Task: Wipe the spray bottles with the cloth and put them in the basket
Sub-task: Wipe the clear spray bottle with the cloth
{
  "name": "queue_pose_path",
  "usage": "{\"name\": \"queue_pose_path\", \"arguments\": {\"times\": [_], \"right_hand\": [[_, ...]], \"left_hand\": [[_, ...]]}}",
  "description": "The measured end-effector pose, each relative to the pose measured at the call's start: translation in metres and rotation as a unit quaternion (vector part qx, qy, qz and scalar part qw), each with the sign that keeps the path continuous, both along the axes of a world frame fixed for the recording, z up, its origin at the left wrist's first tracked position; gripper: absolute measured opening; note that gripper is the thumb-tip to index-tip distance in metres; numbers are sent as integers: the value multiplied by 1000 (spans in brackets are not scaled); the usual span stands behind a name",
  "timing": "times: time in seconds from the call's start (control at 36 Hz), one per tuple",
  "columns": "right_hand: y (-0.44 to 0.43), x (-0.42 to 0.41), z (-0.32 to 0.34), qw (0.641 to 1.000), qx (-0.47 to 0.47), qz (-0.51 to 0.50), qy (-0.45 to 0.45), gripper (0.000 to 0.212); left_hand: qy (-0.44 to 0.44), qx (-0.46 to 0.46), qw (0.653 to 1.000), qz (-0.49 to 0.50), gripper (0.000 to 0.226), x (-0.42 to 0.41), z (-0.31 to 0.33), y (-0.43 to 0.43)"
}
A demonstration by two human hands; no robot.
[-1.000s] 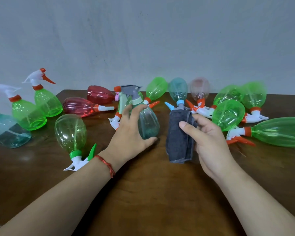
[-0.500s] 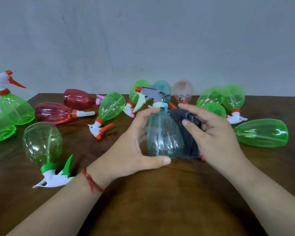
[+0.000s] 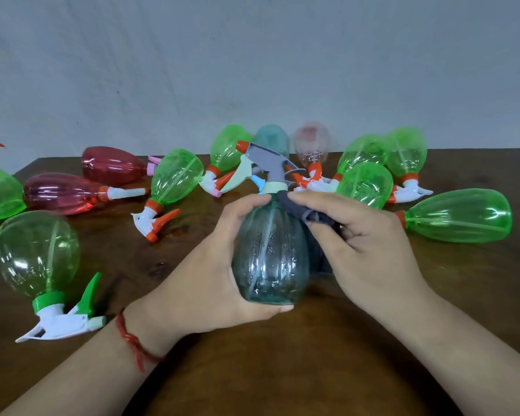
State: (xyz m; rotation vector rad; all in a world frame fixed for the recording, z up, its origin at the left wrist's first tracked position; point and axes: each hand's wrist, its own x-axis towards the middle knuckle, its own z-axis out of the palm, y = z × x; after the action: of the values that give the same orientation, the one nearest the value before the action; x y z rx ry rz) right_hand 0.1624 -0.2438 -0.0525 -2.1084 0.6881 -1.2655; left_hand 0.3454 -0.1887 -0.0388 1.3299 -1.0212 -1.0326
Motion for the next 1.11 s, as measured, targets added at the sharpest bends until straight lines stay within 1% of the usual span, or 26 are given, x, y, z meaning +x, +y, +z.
{"name": "queue_pose_path", "arguments": {"times": [0.03, 0.06, 0.08, 0.11, 0.14, 0.17, 0.19, 0.22, 0.25, 0.28, 0.31, 0.36, 0.42, 0.53, 0.64, 0.72, 0.92, 1.0, 1.11], "right_hand": [[0, 0, -1, 1000, -22, 2, 11, 45], [0, 0, -1, 999, -44, 3, 23, 46], [0, 0, -2, 997, -65, 2, 34, 47], [0, 0, -2, 996, -81, 2, 42, 48], [-1, 0, -2, 995, -89, 1, 47, 50], [-1, -1, -2, 994, -95, 1, 54, 52], [-1, -3, -1, 993, -101, 0, 62, 54], [0, -4, -1, 992, -108, -1, 70, 55], [0, -5, 0, 990, -115, -1, 78, 55], [0, -6, 0, 989, -123, 1, 84, 54], [1, -6, 0, 988, -130, 4, 89, 53], [4, -5, 1, 986, -140, 11, 94, 51], [6, -4, 0, 983, -151, 18, 104, 51], [10, -2, -1, 977, -178, 30, 116, 50], [10, -2, -4, 969, -208, 48, 123, 49], [11, 0, -7, 963, -231, 48, 131, 49], [12, 0, -9, 965, -221, 49, 130, 48], [11, -1, -8, 972, -190, 45, 133, 48], [6, -1, -10, 980, -148, 34, 130, 55]], "left_hand": [[60, -13, 998, 34, 44, 1, 0, 0], [90, -33, 995, 4, 55, 1, 2, 3], [94, -50, 994, -36, 58, 2, 4, 10], [62, -61, 995, -49, 46, -1, 8, 9], [13, -31, 999, -37, 31, 2, 13, 13], [-81, -15, 996, -37, 34, 10, 10, 21], [-173, -31, 983, -55, 48, 12, 6, 27], [-225, -65, 968, -88, 67, 18, 3, 33], [-266, -84, 956, -91, 90, 15, 1, 36], [-308, -99, 945, -53, 109, 15, -8, 36], [-327, -108, 938, -43, 117, 21, -20, 40], [-309, -128, 942, -22, 119, 26, -32, 41], [-294, -145, 945, 2, 117, 25, -25, 38], [-286, -150, 946, 26, 115, 29, -21, 40], [-251, -155, 953, 63, 113, 32, -23, 38], [-228, -166, 957, 70, 111, 35, -23, 37], [-244, -175, 952, 57, 110, 39, -24, 36], [-267, -171, 948, 38, 112, 39, -24, 36], [-309, -170, 936, -1, 113, 34, -26, 38]]}}
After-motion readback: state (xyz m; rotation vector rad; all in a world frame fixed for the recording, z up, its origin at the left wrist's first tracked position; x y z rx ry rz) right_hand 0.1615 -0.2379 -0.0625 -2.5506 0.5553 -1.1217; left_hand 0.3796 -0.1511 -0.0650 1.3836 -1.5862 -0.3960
